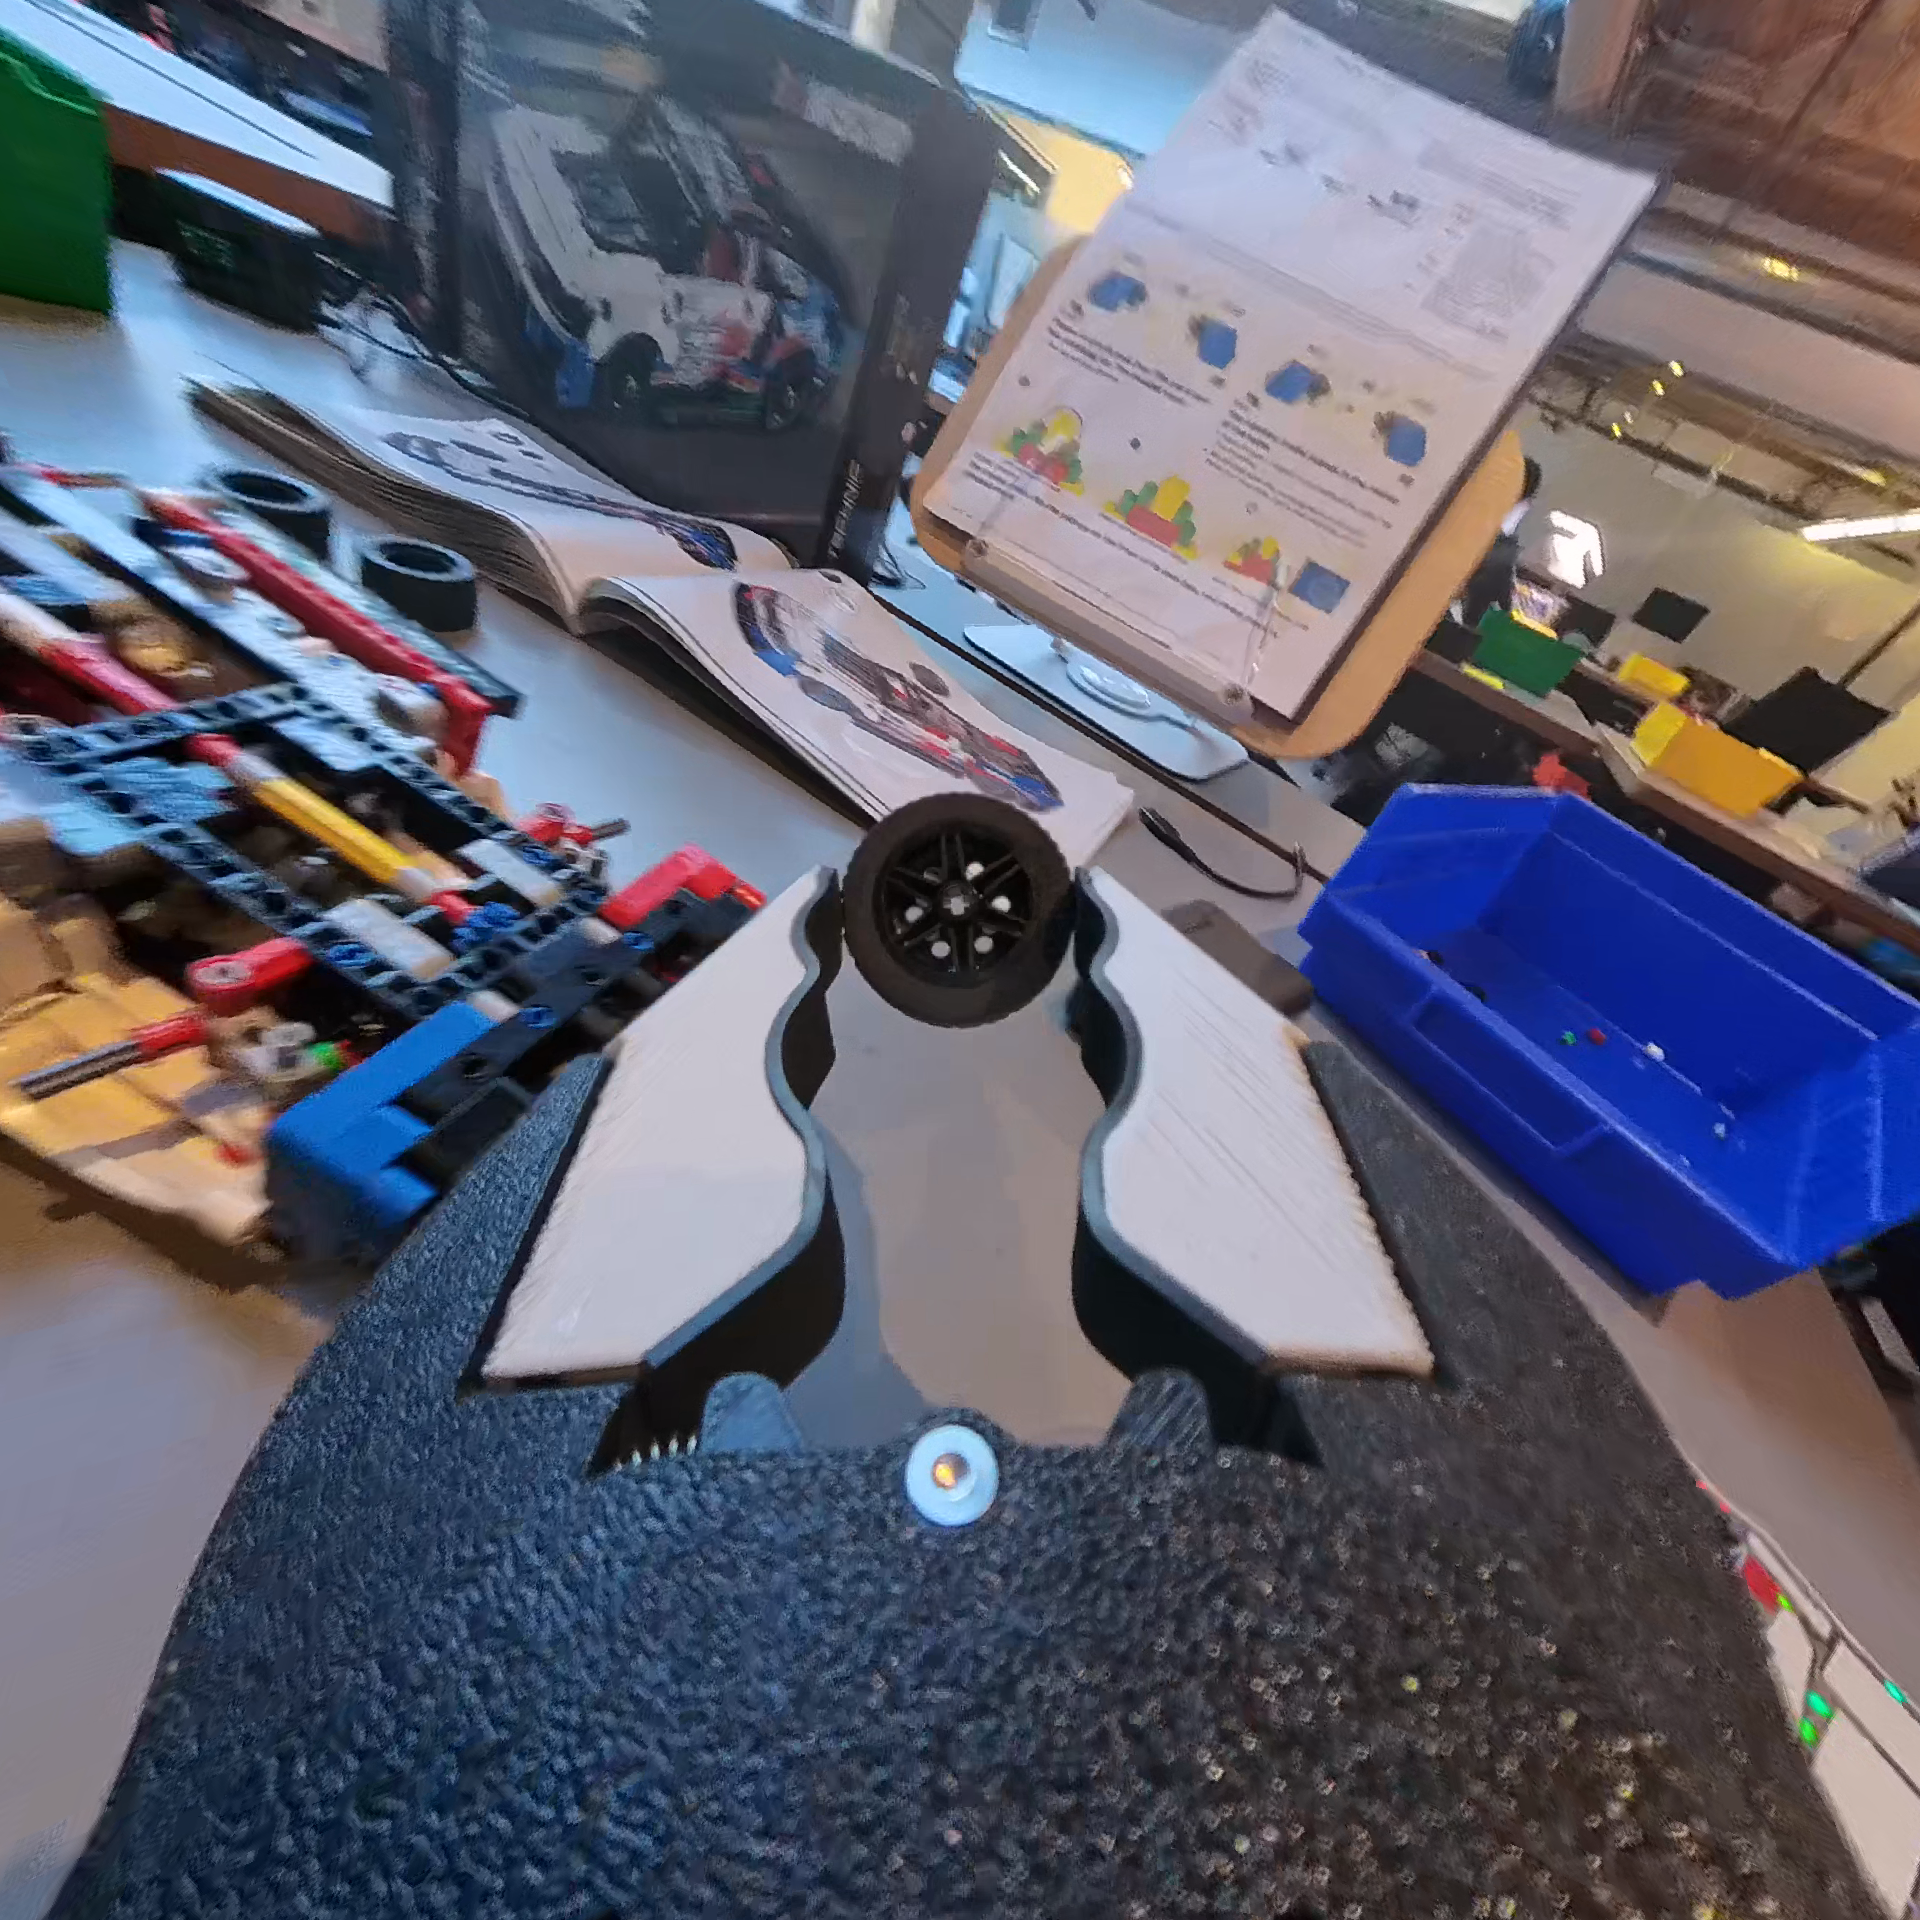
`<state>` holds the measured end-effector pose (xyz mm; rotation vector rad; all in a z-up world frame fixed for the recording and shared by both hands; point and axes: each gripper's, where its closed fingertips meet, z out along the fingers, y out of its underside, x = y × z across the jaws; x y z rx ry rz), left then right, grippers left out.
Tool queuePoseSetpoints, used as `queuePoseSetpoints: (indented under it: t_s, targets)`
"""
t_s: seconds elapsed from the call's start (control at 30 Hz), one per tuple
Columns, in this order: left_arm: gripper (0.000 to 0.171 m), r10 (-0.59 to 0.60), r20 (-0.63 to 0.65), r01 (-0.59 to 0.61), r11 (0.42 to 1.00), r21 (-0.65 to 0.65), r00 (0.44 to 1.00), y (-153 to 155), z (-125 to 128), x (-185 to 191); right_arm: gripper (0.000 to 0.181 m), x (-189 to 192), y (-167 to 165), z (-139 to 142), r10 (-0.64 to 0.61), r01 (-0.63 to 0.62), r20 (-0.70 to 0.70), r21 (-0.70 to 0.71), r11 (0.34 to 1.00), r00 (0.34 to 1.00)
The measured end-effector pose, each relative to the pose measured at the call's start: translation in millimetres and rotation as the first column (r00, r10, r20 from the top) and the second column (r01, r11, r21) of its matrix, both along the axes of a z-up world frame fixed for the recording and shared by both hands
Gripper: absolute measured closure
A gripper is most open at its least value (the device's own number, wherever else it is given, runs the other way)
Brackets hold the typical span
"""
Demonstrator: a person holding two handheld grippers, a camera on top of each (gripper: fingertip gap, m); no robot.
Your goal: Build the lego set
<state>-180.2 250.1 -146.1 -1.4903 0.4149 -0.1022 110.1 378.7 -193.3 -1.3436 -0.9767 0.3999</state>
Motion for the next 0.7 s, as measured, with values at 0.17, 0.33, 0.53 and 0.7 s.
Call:
queuePoseSetpoints:
  t_s: [0.17, 0.33, 0.53, 0.7]
  targets:
    - [0.124, -0.142, -0.046, 0.128, 0.966, -0.226, 0.989, -9, 15, 56, 0.142, -5, -62, 15, 0.087, -0.096, 0.083, 0.102, 0.990, 0.993]
    - [0.125, -0.393, 0.208, 0.444, 0.795, -0.414, 0.896, -16, 14, 185, 0.142, -31, -120, 32, 0.135, -0.203, 0.241, 0.284, 0.937, 0.961]
    - [0.136, -0.561, 0.217, 0.592, 0.667, -0.453, 0.799, -26, 8, 260, 0.143, -44, -168, 53, 0.242, -0.300, 0.209, 0.324, 0.897, 0.948]
    - [0.159, -0.559, 0.275, 0.612, 0.605, -0.510, 0.782, -31, -12, 266, 0.152, -35, -168, 31, 0.371, -0.376, 0.086, 0.048, 0.926, 0.925]
